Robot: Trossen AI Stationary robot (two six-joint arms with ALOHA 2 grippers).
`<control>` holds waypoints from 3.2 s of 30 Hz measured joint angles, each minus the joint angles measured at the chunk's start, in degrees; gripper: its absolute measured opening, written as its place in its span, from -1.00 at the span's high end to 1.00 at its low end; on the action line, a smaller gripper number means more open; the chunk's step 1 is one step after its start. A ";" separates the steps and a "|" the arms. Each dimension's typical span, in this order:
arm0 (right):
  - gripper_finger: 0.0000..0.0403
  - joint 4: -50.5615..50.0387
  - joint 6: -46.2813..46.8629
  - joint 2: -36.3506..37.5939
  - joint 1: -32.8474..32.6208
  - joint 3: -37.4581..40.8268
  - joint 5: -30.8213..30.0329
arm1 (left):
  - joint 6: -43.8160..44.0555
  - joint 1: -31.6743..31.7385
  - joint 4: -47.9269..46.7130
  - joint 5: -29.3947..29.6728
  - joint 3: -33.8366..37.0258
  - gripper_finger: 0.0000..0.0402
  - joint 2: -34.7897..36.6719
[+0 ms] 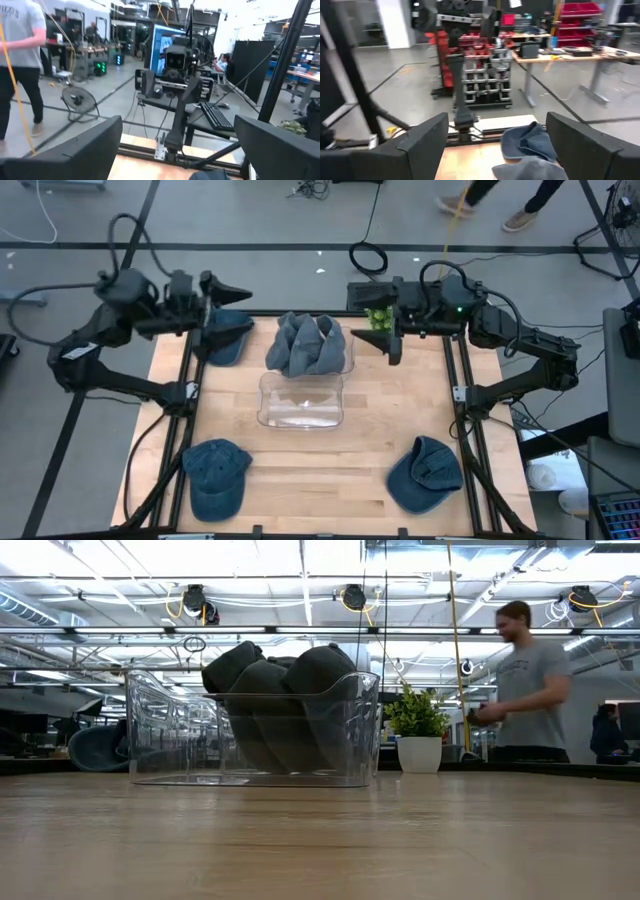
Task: Pick & Place hat
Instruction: Put the bottom right blue cap into the bottom transparent bin
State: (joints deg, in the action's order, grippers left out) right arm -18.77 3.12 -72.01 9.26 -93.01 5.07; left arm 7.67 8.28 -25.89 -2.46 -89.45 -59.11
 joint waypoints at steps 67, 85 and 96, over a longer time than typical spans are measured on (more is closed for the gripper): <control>-0.59 -49.91 43.00 -14.75 -55.99 -0.02 -5.75 | 15.79 -13.62 -17.66 4.17 0.04 -0.95 -1.64; -0.39 -51.88 47.25 -27.11 -68.27 0.00 -4.98 | 15.20 -13.62 -19.23 6.02 0.04 -0.95 -1.64; -0.58 -51.43 44.49 -33.63 -71.64 0.00 -12.88 | 15.12 -13.62 -19.43 6.04 0.04 -0.95 -1.64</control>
State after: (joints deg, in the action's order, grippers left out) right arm -70.20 47.61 -105.64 -62.39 -93.01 -7.80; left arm 22.79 -5.34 -45.32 3.57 -89.41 -60.75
